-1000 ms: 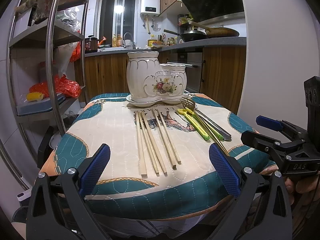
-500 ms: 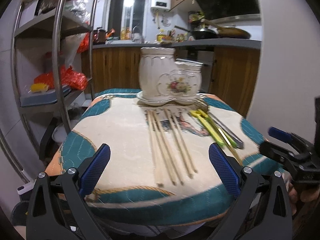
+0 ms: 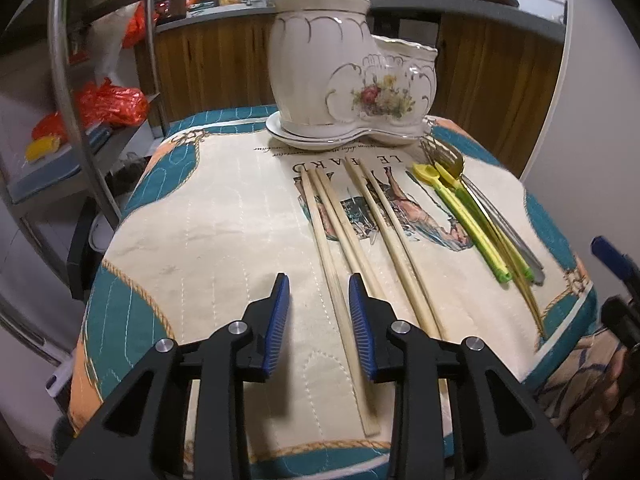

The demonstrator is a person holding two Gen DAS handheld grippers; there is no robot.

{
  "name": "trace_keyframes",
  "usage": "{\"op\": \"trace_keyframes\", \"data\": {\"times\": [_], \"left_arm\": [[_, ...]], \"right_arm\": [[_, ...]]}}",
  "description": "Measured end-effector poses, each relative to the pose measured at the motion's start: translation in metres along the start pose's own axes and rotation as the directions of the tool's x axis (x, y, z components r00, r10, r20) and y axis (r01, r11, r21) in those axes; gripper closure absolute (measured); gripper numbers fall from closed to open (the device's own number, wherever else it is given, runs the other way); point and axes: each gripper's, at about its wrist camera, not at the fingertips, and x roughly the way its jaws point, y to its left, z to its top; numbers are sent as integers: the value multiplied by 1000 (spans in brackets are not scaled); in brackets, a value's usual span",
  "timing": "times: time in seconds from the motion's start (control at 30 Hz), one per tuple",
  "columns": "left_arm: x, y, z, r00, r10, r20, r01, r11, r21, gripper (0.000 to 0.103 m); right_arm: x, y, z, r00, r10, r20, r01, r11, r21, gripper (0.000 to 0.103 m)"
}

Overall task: Organize utensils
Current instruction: 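Lower the left tool and grasp a wooden chopstick while the right tool grasps the gold fork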

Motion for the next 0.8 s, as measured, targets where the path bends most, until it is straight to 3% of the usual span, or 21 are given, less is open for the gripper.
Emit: {"op": "trace_keyframes", "data": {"times": [0.13,0.37,0.57,0.73,0.8], "left_arm": [[5,0,8,999,4,-37,-3,1000,15,75],[25,12,36,992,-9,-128,11,1000,12,82],[41,29,56,982,0,-188,0,1000,-1,87],[40,35,57,979,-18,-204,18,1000,-2,89],[39,38,55,979,-19,-204,21,1000,12,91]], "right_arm": [[6,-4,8,1000,-5,-26,5,1000,13,5],[49,-12,42,979,-33,-200,26,999,-39,10],[100,-22,68,938,-33,-346,15,998,-55,42],[124,-15,72,904,-19,-428,-11,998,-69,50],[135,-11,71,891,-23,-454,-14,997,-77,63]]}}
